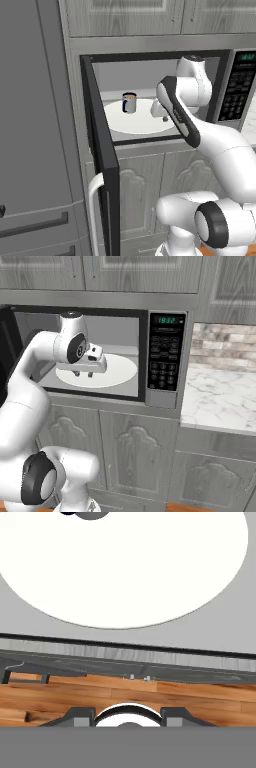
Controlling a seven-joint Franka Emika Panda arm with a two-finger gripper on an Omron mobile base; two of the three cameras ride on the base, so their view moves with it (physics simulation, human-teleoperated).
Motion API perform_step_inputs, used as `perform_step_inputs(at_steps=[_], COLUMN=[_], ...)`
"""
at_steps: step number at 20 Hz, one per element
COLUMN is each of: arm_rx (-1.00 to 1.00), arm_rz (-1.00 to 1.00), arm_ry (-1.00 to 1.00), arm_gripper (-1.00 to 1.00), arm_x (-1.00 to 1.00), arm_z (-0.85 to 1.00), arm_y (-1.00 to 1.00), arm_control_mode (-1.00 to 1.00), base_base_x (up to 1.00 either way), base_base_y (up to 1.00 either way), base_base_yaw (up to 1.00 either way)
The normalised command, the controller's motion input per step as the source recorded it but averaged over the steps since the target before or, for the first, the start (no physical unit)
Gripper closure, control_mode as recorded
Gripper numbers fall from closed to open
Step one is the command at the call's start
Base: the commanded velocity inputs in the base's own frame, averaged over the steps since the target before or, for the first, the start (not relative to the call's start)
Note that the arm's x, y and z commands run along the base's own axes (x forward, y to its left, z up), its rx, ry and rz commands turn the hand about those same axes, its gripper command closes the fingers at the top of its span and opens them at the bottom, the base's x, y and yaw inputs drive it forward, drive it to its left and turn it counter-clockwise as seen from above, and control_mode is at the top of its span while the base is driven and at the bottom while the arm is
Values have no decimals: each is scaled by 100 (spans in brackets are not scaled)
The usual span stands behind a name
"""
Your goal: Pick the cup of tea, navigate to the dining table, and place it on the saucer.
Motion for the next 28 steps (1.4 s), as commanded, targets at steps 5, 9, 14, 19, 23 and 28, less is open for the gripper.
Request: perform_step_inputs(at_steps=[5,9,14,19,23,28], arm_rx=[0,-6,-10,-2,0,7], arm_rz=[0,0,-15,-17,-13,-17], arm_ry=[-1,-17,-15,-7,-6,-6], arm_gripper=[-100,-100,-100,-100,-100,-100], arm_x=[-29,-23,31,32,0,9], arm_z=[-3,-15,-5,0,0,0], arm_y=[1,40,45,20,0,10], arm_control_mode=[-100,-100,-100,-100,-100,-100], base_base_x=[0,0,0,0,0,0], base_base_y=[0,0,0,0,0,0], base_base_yaw=[0,0,0,0,0,0])
